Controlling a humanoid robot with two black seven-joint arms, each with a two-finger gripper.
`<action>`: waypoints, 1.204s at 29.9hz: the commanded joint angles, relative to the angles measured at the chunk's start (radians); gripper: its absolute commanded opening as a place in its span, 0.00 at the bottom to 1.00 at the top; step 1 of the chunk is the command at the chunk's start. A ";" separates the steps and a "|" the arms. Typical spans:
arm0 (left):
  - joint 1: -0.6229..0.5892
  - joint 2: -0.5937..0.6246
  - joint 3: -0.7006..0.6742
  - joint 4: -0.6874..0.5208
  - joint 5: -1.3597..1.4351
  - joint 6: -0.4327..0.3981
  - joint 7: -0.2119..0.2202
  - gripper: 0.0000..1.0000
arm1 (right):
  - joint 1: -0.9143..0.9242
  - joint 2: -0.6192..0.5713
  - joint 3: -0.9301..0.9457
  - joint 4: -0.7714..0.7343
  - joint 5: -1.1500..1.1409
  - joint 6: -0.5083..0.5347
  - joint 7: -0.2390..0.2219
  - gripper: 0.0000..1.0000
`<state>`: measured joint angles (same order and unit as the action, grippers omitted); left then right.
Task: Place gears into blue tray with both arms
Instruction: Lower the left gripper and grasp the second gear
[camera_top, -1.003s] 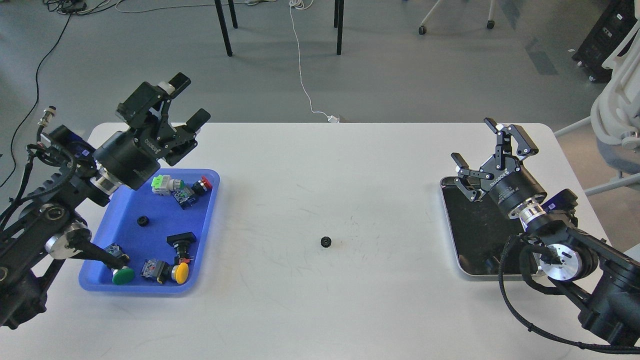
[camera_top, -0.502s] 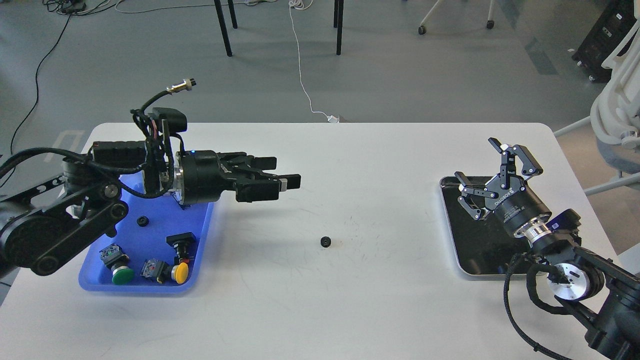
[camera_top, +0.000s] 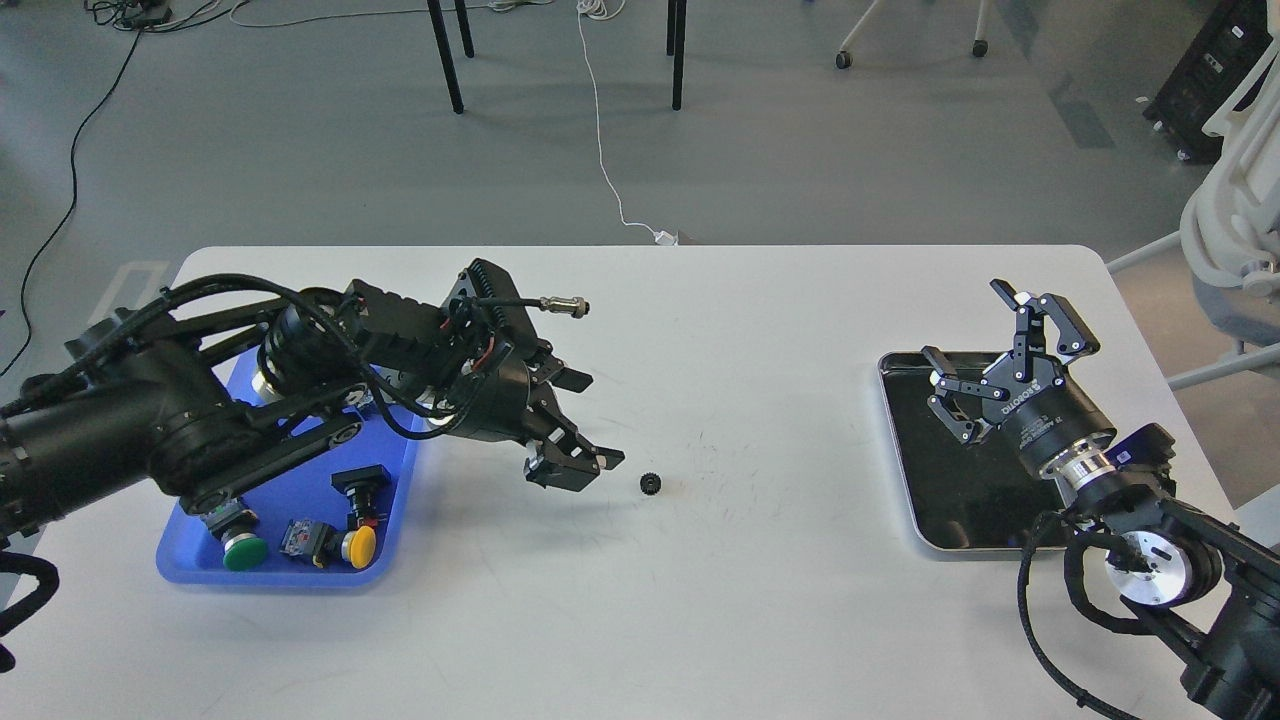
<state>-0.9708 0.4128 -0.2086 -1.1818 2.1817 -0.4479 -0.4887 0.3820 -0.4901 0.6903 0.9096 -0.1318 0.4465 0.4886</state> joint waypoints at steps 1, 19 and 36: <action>-0.006 -0.060 0.037 0.063 0.000 0.003 0.000 0.93 | 0.000 -0.011 0.001 0.000 0.000 0.000 0.000 0.98; -0.005 -0.218 0.118 0.214 0.000 0.029 0.000 0.77 | -0.011 -0.019 0.003 0.000 0.000 0.000 0.000 0.98; 0.006 -0.239 0.121 0.266 0.000 0.071 0.000 0.36 | -0.012 -0.019 0.003 0.000 0.000 0.000 0.000 0.98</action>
<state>-0.9663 0.1719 -0.0877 -0.9158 2.1817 -0.3774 -0.4887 0.3699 -0.5093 0.6934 0.9096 -0.1322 0.4457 0.4886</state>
